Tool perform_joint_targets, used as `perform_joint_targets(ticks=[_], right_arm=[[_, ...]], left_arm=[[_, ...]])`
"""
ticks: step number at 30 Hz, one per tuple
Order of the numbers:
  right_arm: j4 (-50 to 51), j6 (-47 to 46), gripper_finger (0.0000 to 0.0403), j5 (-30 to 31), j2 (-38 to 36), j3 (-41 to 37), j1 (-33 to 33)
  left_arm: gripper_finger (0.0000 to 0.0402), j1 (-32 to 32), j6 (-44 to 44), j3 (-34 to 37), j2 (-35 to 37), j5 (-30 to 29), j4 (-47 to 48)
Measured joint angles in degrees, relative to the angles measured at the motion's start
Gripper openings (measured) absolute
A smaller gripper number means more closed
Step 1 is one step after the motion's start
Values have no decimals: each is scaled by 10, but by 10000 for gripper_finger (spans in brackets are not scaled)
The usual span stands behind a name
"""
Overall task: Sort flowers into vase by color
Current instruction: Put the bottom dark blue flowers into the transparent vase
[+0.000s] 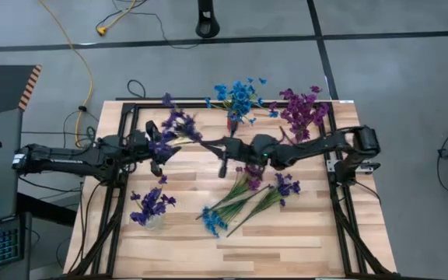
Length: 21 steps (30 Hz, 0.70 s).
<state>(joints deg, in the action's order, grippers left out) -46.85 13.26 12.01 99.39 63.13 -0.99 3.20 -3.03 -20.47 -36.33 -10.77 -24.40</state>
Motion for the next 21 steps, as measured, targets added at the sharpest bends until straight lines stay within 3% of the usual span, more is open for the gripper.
perform_joint_targets(ticks=[5, 21], right_arm=[[3, 5, 35, 0, 49, 51, 4], [33, 7, 37, 0, 115, 131, 4]], left_arm=[[194, 0, 9, -1, -42, 0, -53], [193, 0, 30, -46, -102, 15, -51]])
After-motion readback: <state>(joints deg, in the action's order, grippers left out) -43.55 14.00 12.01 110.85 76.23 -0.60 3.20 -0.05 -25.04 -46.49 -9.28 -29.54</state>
